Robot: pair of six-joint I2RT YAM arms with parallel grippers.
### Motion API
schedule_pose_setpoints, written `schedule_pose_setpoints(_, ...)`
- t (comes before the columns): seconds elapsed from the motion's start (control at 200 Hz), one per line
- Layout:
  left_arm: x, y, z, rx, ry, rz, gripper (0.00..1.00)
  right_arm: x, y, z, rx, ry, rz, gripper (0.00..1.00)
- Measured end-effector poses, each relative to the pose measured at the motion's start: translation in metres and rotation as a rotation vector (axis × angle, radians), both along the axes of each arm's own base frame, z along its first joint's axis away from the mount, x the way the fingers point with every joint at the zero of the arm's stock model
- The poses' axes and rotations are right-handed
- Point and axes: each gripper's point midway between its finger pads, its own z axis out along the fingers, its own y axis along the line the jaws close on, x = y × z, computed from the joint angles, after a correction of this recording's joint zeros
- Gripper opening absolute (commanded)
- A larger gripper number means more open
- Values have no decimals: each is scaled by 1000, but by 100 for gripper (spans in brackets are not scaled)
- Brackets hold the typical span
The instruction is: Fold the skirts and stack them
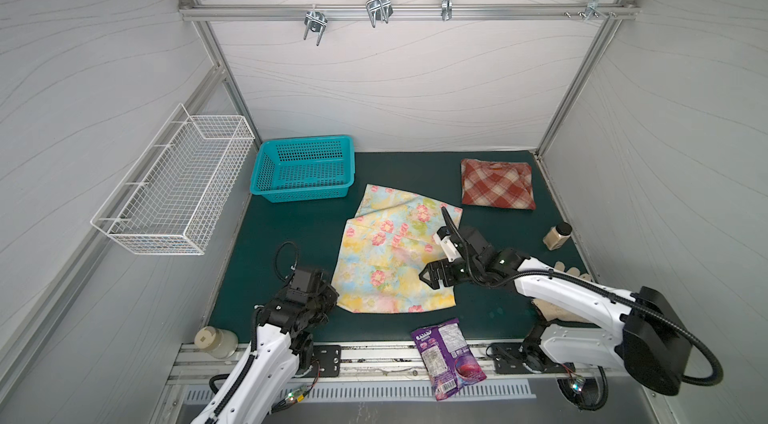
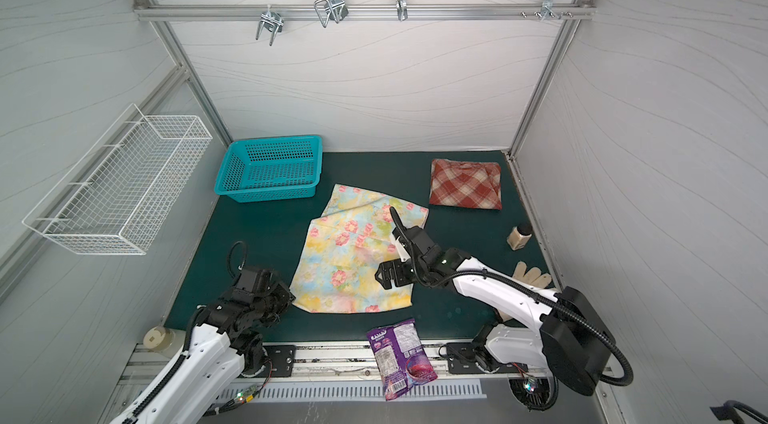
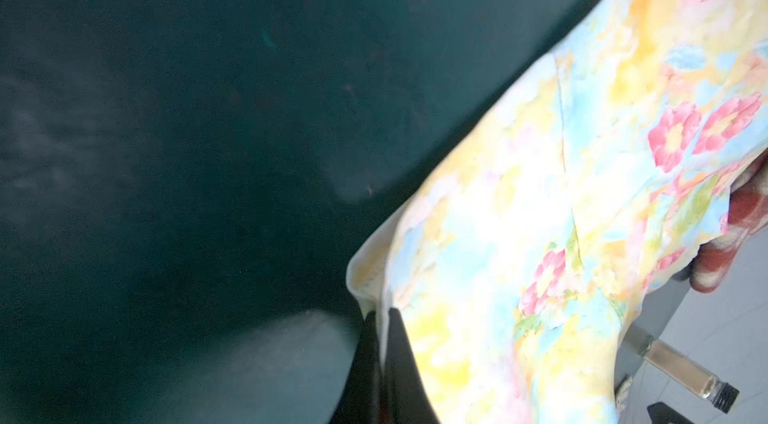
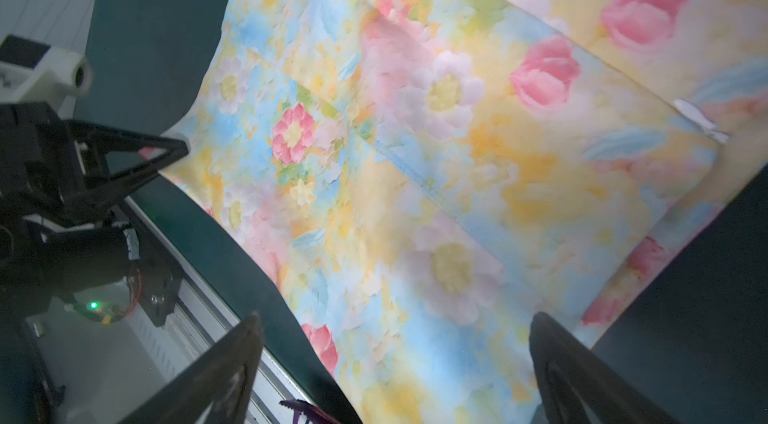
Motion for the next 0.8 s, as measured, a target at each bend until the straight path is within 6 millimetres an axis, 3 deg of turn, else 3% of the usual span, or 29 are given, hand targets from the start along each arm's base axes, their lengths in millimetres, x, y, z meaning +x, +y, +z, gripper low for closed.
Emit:
schedule_pose_setpoints(0.1, 10, 4, 10, 5, 15, 17, 0, -13, 11, -2, 4, -1, 63, 99)
schedule_pose_setpoints(0.21, 36, 11, 36, -13, -27, 46, 0, -18, 21, -11, 10, 27, 98, 99)
schedule_pose_setpoints(0.425, 93, 25, 96, -26, -142, 44, 0, -39, 34, -59, -82, 133, 143, 95)
schedule_pose_setpoints(0.61, 119, 37, 106, -35, -140, 34, 0, -58, 62, -54, -20, 136, 193, 90)
schedule_pose_setpoints(0.735, 129, 48, 107, -40, -135, 39, 0, -69, 64, -50, -21, 147, 213, 94)
schedule_pose_setpoints(0.8, 132, 55, 109, -36, -140, 42, 0, -66, 61, -37, -25, 120, 209, 97)
